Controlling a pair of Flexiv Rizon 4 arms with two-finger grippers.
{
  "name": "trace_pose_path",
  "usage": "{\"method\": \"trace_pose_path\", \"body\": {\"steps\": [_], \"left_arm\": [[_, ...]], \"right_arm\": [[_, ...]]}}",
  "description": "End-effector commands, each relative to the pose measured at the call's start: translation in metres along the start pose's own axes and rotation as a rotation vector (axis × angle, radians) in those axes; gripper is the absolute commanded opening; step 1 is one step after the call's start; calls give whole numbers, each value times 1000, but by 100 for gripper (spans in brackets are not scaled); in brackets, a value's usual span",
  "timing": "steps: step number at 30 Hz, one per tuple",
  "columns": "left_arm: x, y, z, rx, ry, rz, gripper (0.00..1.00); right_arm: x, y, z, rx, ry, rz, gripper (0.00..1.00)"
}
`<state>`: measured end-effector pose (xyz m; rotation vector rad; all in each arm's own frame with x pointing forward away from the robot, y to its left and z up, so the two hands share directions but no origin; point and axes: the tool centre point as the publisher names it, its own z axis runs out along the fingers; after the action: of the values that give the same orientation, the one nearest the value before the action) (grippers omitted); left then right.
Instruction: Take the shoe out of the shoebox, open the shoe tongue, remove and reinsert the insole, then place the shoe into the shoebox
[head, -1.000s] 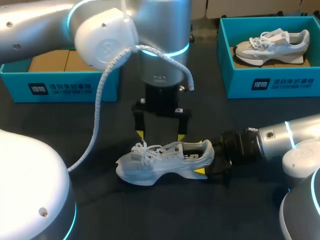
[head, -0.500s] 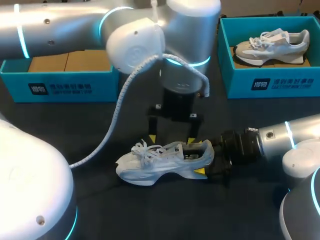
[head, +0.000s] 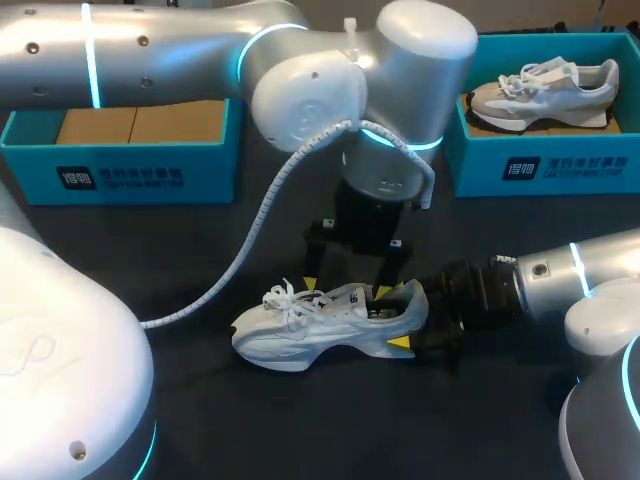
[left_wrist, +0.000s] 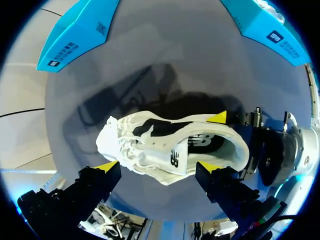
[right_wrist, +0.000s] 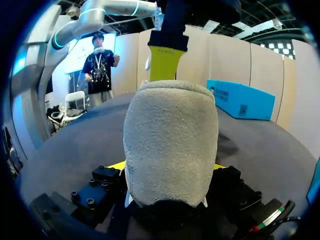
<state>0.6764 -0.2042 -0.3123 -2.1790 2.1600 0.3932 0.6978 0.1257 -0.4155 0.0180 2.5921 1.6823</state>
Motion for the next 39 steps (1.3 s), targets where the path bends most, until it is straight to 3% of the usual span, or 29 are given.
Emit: {"method": "trace_pose_path", "body": {"steps": [1, 24, 33, 35, 39], "left_arm": [[10, -3, 8, -7, -48, -5, 100], [-1, 0, 31, -17, -191, -21, 100], [-8, 0, 33, -30, -196, -30, 100], [-9, -1, 32, -33, -192, -34, 85], [-13, -1, 31, -39, -180, -38, 78]], "right_arm": [[4, -3, 4, 4, -3, 0, 0], [4, -3, 4, 4, -3, 0, 0], [4, -3, 4, 4, -3, 0, 0], [4, -3, 4, 4, -3, 0, 0], [4, -3, 4, 4, -3, 0, 0]]}}
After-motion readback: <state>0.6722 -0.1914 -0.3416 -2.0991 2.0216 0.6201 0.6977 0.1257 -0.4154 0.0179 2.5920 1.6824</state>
